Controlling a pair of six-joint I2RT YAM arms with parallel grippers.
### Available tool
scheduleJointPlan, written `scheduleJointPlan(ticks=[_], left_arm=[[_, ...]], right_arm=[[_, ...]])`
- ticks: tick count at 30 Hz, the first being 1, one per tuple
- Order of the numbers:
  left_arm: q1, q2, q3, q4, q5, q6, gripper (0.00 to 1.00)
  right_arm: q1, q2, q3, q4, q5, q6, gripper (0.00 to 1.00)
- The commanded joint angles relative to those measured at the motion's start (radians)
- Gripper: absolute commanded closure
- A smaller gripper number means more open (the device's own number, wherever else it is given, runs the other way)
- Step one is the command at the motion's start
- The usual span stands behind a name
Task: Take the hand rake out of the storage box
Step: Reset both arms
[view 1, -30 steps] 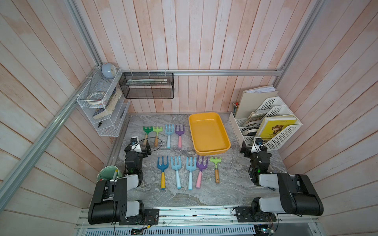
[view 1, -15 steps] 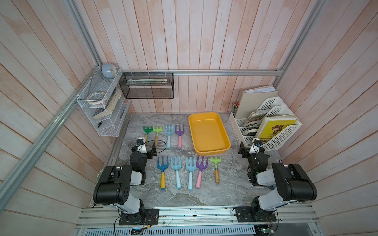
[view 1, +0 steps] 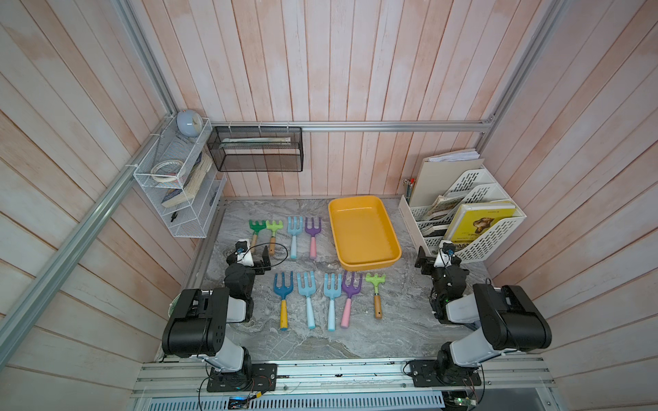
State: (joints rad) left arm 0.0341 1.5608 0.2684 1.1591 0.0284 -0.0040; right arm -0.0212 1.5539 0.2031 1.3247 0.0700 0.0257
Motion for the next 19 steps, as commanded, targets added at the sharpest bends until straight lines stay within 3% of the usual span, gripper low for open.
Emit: scheduleJointPlan(ticks=[1, 19], left_arm=[[-0.002, -0.002, 0.009, 0.006, 0.005, -0.005, 0.0], [-0.002, -0.002, 0.009, 0.007, 0.005, -0.005, 0.0]], right_arm=[[-0.003, 0.01, 0.005, 0.025, 0.014, 0.006, 0.02], [-0.004, 0.009, 0.004, 0.028, 0.012, 0.007, 0.02]])
